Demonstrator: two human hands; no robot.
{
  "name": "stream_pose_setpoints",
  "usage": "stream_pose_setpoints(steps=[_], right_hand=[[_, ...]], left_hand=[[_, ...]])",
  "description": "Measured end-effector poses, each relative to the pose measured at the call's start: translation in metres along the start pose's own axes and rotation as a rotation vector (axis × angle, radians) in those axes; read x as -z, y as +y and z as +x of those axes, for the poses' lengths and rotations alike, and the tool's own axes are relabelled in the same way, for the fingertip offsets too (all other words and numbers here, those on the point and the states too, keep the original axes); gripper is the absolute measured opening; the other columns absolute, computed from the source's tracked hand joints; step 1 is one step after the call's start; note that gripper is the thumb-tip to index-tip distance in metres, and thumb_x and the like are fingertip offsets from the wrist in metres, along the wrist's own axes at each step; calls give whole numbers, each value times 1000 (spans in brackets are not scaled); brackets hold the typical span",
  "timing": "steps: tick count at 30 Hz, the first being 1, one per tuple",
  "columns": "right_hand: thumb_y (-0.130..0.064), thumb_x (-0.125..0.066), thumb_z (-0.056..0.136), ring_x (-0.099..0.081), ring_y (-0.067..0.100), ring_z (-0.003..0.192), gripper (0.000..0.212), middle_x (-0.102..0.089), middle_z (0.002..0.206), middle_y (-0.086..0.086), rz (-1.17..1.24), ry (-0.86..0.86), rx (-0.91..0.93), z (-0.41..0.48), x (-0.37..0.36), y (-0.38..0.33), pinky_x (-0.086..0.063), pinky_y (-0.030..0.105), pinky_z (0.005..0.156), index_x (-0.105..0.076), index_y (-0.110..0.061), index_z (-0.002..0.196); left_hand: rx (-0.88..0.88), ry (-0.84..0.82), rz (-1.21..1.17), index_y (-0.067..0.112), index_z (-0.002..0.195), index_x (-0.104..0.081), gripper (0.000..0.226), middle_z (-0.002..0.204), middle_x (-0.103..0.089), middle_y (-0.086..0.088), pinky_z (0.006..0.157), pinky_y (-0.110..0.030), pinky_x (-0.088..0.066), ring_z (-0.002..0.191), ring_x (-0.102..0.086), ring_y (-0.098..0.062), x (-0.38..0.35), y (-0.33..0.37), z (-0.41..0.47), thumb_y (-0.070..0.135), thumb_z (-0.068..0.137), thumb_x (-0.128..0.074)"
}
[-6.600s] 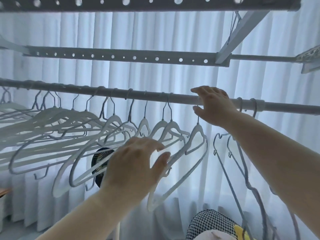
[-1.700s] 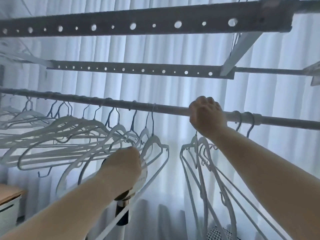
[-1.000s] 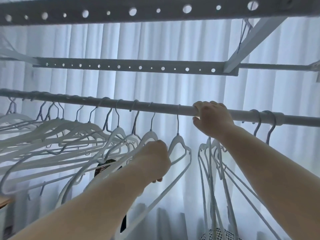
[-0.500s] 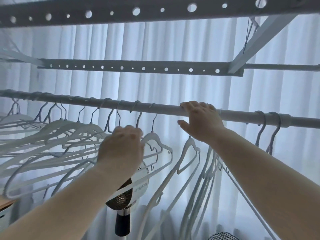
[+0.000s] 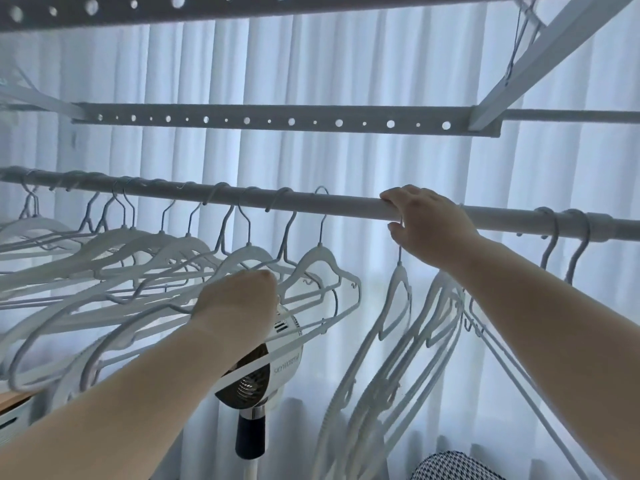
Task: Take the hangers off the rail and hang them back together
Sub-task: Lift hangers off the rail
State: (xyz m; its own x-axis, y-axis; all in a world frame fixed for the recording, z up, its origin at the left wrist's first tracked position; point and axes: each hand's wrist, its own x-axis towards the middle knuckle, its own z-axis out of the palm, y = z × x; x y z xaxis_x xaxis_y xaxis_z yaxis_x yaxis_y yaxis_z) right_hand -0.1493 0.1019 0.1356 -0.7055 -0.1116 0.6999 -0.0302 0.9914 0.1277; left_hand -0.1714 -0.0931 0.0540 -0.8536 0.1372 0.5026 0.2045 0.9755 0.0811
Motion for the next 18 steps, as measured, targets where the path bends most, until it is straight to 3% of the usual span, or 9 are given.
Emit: stream_pose_setpoints(steps=[5,9,12,15,18], right_hand=[[-14,-45,92,-46,24,122,41,-53,129,5,-2,-2,14,-4,3,5,-36,32,96,-44,-15,133],[-14,-45,92,-47,24,122,42,-52,131,5,9,-6,24,-6,5,4,-36,31,96,-43,-15,134],[-14,-45,92,-47,24,122,42,-52,132,4,18,-2,25,-7,4,4,-36,31,96,-43,-16,135],[-13,-45,92,-46,24,123,43,-51,133,4,26,-4,20,-5,4,2,-34,31,97,-41,-16,136],[-14,-45,92,-44,24,125,45,-49,136,4,26,-17,19,-5,4,0,-33,31,100,-39,-16,137]], left_hand=[[-25,-10,-61,10,106,-60,25,87,-57,-8,73,-34,-46,90,-60,-30,1,9,18,16,95,-39],[-66,-51,-47,13,107,-61,25,101,-65,-8,75,-33,-46,94,-62,-28,-12,17,21,18,94,-40],[-77,-124,-9,13,108,-59,25,102,-65,-7,70,-31,-44,79,-60,-27,-27,18,14,17,95,-38],[-75,-161,-15,14,105,-60,23,91,-64,-5,69,-31,-42,81,-59,-26,-35,10,8,19,94,-40],[-52,-172,-81,16,94,-59,24,79,-50,1,73,-31,-41,80,-50,-23,-32,2,-2,26,95,-37]])
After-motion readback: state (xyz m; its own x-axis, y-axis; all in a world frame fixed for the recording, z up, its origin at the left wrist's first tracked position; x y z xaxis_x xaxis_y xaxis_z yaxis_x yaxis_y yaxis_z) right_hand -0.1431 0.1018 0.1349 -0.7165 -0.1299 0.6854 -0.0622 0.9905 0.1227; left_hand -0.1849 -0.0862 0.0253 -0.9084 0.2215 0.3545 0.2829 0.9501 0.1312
